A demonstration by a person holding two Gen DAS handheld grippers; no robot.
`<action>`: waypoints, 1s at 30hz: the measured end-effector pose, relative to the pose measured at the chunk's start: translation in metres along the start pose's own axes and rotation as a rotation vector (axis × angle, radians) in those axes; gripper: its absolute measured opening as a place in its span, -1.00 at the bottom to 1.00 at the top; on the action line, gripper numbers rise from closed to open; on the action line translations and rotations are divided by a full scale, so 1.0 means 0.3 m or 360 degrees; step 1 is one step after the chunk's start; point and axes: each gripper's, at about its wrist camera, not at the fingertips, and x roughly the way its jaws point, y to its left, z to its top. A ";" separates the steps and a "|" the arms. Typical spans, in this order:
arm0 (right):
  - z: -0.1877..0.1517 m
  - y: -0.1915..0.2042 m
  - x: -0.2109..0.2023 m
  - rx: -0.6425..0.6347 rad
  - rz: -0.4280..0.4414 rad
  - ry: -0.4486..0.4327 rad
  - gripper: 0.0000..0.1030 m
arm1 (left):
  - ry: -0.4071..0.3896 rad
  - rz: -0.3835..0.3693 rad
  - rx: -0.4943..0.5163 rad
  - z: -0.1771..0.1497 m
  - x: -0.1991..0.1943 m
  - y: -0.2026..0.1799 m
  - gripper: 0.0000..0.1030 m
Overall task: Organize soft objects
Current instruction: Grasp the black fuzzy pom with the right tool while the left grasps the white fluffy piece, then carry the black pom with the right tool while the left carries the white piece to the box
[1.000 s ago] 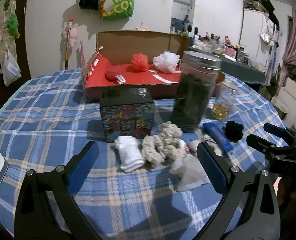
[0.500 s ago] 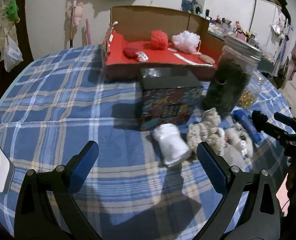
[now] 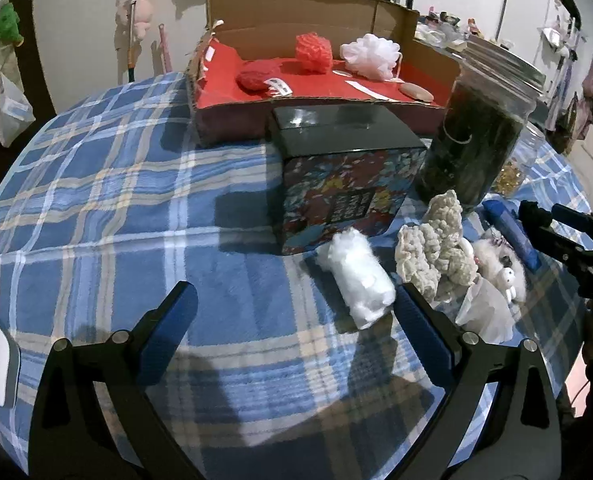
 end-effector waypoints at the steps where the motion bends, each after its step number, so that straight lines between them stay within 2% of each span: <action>1: -0.001 0.002 0.003 -0.0008 0.0006 0.0005 0.76 | -0.0006 -0.0008 0.0007 0.003 0.001 -0.005 0.91; 3: -0.001 0.003 0.009 -0.0016 0.0031 0.0015 0.61 | -0.0009 -0.0030 0.0020 0.007 0.004 -0.015 0.69; 10: 0.000 0.005 0.014 -0.0028 0.0111 -0.0003 0.35 | -0.0022 -0.0111 0.0051 0.012 0.005 -0.050 0.44; 12: 0.001 0.006 0.015 -0.0034 0.0130 -0.0001 0.23 | -0.0029 -0.0149 0.0044 0.013 0.003 -0.052 0.06; 13: 0.001 0.007 0.016 -0.0037 0.0142 -0.0001 0.12 | -0.0025 -0.0168 0.0043 0.014 0.005 -0.053 -0.04; 15: -0.002 0.009 0.021 -0.0040 0.0177 0.0008 -0.21 | -0.0024 -0.0203 0.0048 0.013 0.006 -0.056 -0.43; 16: -0.004 0.009 0.021 -0.0039 0.0192 0.0009 -0.40 | -0.0028 -0.0207 0.0049 0.012 0.005 -0.056 -0.48; 18: -0.008 0.013 0.012 -0.0052 0.0191 -0.0009 -0.42 | -0.0031 -0.0224 0.0042 0.008 0.000 -0.055 -0.68; 23: -0.003 0.024 -0.033 -0.0058 0.0198 -0.0075 -0.43 | -0.0051 -0.0245 0.0057 -0.003 -0.031 -0.064 -0.69; 30: 0.016 0.053 -0.085 -0.0084 0.0236 -0.0130 -0.43 | -0.0148 -0.0231 0.0096 0.018 -0.103 -0.084 -0.69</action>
